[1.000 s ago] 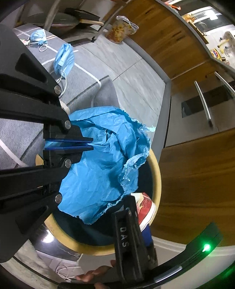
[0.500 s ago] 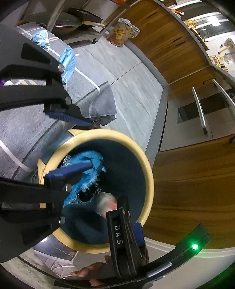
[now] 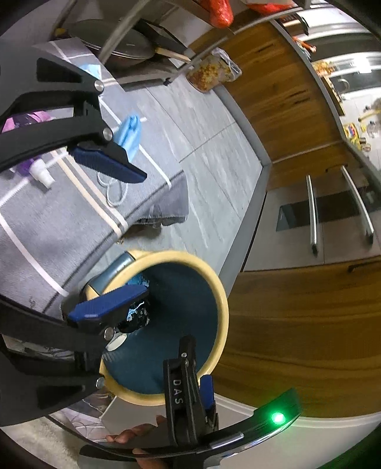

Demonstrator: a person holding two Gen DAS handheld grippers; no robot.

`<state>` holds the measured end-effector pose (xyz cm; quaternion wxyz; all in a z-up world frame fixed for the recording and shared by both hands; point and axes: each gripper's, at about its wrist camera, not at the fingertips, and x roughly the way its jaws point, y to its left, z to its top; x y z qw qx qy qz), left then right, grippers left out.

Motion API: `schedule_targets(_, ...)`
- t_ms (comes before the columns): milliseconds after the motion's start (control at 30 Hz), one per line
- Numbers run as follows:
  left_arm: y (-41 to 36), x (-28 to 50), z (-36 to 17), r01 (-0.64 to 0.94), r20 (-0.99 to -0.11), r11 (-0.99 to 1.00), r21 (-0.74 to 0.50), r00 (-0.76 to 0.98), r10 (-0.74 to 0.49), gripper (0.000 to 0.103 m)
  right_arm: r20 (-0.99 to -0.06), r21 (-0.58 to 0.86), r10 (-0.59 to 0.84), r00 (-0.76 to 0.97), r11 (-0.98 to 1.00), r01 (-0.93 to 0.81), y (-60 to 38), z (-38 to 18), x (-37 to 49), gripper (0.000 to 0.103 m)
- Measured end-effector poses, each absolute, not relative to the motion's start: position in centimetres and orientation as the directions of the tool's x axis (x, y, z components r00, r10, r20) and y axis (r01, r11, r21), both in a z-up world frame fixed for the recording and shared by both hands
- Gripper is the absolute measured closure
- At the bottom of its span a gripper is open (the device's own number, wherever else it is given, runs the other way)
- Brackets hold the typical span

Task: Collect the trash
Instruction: 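Open both grippers over the bin to drop the paper and cup, then move both grippers back over the stool toward the masks and tissues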

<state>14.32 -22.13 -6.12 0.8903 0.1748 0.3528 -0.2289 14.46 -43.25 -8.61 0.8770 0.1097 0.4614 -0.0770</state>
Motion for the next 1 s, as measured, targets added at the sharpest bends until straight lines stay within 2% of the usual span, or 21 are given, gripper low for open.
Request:
schedule_targets(367, -17.1, 11.9, -4.1, 0.467, -0.674, 0.872, 0.147, 0.692, -0.258, 0.021, -0.775, 0.102, -0.056, 0.629, 0.972, 0.212, -39.6, -6.1, 12.7, 0.008)
schedule_targets(1000, -4.6, 11.1, -3.6, 0.266, -0.671, 0.958, 0.103, 0.73, -0.131, 0.019, -0.752, 0.052, 0.019, 0.659, 0.998, 0.031, -29.5, -5.0, 13.8, 0.008)
